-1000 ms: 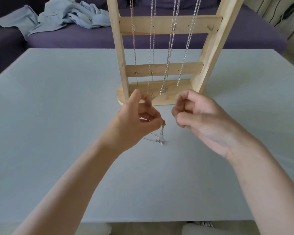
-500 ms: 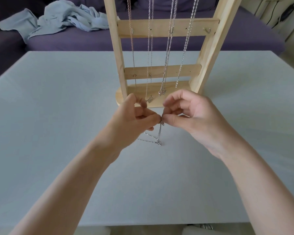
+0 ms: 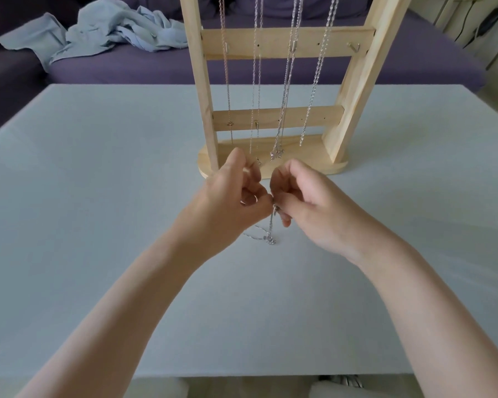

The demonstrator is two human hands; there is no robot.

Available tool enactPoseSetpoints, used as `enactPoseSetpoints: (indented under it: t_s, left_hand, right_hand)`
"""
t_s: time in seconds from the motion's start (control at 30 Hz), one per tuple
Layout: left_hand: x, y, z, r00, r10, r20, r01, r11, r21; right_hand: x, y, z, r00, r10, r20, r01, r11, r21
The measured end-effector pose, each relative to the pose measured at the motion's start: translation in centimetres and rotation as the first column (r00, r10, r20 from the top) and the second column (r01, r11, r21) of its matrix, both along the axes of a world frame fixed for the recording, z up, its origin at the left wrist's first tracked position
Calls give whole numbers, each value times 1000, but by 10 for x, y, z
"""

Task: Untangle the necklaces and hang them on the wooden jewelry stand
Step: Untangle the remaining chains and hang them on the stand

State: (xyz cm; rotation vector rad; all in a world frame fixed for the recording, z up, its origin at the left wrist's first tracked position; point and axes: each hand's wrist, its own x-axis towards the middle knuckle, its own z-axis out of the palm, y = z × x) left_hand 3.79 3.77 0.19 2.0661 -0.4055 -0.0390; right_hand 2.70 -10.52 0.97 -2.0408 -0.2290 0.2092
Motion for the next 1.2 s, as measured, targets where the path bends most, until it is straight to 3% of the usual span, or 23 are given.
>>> enactPoseSetpoints:
  t_s: [0.13,0.23,0.3,0.43,0.63,0.87,1.13,1.2]
  left_hand:
    - [-8,0,-4,993,-34,112,9,976,218]
    - [-11,1,-4,993,-4,119,-19,981,191]
    - [-10,3,-1,994,36,104,-51,988,148]
    - [-10,1,-1,987,59,152,-91,973,211]
    - [-3,8,0,991,134,9,-133,989,-68]
    - [-7,0,3,987,88,131,-77,993,-90]
    - [-8,-1,4,979,68,191,-66,998,-18]
    - [-7,-2,3,974,84,209,-89,996,17]
  right_hand:
    - [-3,7,-2,998,44,54,-33,981,-191]
    - [-4,6,1,995,54,80,-36,977,-212]
    - [-4,4,0,998,33,62,-23,987,-158]
    - [-4,4,-5,999,-4,32,6,998,-59]
    - [-1,5,-2,994,-101,-39,105,982,155]
    - [-3,5,4,985,-68,-158,133,887,442]
    - [-3,1,6,983,-52,-177,110,934,339]
    - [-4,1,6,989,-39,-141,71,971,230]
